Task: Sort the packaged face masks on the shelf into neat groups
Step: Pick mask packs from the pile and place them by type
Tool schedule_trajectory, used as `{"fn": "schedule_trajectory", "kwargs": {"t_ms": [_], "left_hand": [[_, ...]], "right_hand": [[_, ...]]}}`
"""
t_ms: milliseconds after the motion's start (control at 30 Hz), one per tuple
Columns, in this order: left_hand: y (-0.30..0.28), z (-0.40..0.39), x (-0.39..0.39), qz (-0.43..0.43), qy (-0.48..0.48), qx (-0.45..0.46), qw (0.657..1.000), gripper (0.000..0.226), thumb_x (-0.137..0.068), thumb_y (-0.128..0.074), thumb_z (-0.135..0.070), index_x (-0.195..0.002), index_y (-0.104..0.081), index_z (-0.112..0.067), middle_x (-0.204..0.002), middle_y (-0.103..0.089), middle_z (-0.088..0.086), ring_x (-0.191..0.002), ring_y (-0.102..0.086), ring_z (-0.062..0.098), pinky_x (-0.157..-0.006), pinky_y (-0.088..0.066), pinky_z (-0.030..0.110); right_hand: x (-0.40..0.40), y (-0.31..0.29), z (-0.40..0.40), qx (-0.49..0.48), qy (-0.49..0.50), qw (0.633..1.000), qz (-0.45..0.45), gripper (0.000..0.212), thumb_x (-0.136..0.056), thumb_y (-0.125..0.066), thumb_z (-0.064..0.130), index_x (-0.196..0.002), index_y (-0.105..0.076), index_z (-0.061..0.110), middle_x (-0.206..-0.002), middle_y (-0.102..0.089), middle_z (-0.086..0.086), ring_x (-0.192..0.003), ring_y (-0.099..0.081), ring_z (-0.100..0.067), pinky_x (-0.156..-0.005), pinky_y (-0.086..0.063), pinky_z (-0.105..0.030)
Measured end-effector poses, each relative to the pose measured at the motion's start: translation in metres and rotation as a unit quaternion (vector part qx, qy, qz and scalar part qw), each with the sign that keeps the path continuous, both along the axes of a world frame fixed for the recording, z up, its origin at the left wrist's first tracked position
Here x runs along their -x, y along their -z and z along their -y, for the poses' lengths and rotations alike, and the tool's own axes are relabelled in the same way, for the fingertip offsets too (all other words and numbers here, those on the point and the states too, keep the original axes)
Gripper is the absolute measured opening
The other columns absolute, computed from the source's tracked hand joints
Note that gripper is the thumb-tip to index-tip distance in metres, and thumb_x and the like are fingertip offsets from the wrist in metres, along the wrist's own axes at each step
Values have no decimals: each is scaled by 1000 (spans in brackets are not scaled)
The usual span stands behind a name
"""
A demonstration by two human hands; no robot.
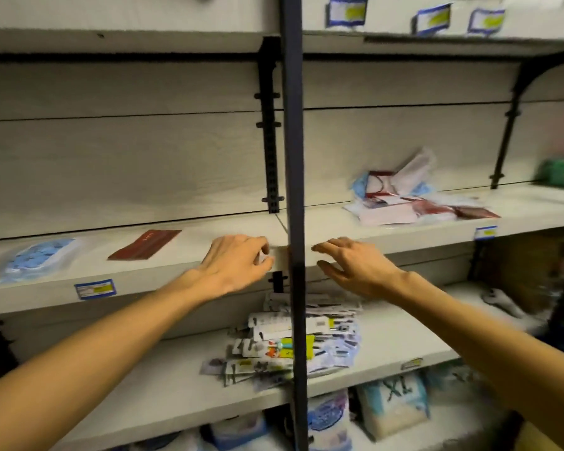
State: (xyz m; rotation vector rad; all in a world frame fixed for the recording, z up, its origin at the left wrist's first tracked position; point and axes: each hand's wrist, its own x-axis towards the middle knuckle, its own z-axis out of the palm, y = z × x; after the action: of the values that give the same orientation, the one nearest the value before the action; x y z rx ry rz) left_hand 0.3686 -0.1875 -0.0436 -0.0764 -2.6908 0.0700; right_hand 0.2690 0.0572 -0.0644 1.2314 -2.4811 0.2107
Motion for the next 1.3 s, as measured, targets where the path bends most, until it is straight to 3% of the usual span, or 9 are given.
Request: {"fn": "schedule_trajectory", "kwargs": {"t_ms": [133,300,467,667,867,933,1133,1200,1300], "left_hand": [[-3,-79,31,12,91,15,996,26,-97,-53,-47,-105,-67,-27,-86,-70,-8,-75,-63,14,-74,-53,33],[-6,-148,92,6,154,39,987,31,-97,-52,-47,-113,-66,-25,-102,-73,-5,-89,-66,18,-80,-55,37],[-5,-185,177,8,144,64,987,44,-93,-52,-50,-124,-60,-20,-124,-64,4,-105,-61,25,-81,-48,37],[-2,-206,282,25,128,31,991,56,-93,-54,-51,-138,-51,-18,-140,-51,6,-121,-53,28,-89,-47,40],[-1,-204,357,150,117,41,981,77,-90,-51,-67,-152,-36,-23,-151,-43,7,-134,-45,29,-105,-44,46],[4,-205,371,154,118,27,981,80,-87,-46,-72,-153,-35,-26,-152,-44,5,-134,-45,29,-105,-44,47],[-1,-208,399,61,138,10,989,63,-84,-46,-77,-129,-58,-34,-124,-66,-5,-102,-62,19,-78,-50,37],[-8,-209,406,23,143,-12,989,50,-86,-42,-76,-111,-63,-38,-100,-70,-10,-83,-62,17,-65,-46,35],[-15,-214,419,-24,131,-49,990,40,-90,-41,-71,-89,-66,-40,-65,-57,-14,-64,-57,14,-55,-36,31]], "right_hand": [[27,1,-75,12,73,997,-15,53,-103,-47,44,-151,-42,22,-150,-50,-4,-136,-45,-23,-108,-40,-36],[59,7,-138,16,141,989,-29,54,-101,-51,42,-150,-44,20,-147,-53,-5,-133,-48,-24,-106,-42,-38],[105,10,-184,45,204,978,-29,52,-100,-53,40,-147,-46,19,-144,-56,-6,-131,-50,-25,-103,-45,-40],[189,-5,-228,97,273,957,-5,48,-97,-57,39,-140,-51,19,-140,-59,-6,-125,-55,-27,-95,-48,-36],[270,-20,-250,140,333,930,72,61,-98,-53,53,-145,-45,15,-144,-54,-11,-128,-52,-31,-98,-45,-40],[293,-22,-252,131,338,928,82,62,-96,-55,52,-145,-44,15,-144,-53,-12,-129,-50,-31,-99,-44,-40],[351,-26,-252,108,336,928,117,74,-90,-61,55,-148,-41,14,-144,-52,-14,-127,-51,-33,-100,-46,-42],[372,-27,-253,95,329,930,137,78,-88,-62,60,-146,-42,13,-144,-52,-15,-125,-51,-34,-100,-47,-44],[403,-29,-255,69,308,934,167,86,-84,-61,69,-147,-40,14,-143,-51,-17,-122,-53,-35,-100,-48,-46]]}}
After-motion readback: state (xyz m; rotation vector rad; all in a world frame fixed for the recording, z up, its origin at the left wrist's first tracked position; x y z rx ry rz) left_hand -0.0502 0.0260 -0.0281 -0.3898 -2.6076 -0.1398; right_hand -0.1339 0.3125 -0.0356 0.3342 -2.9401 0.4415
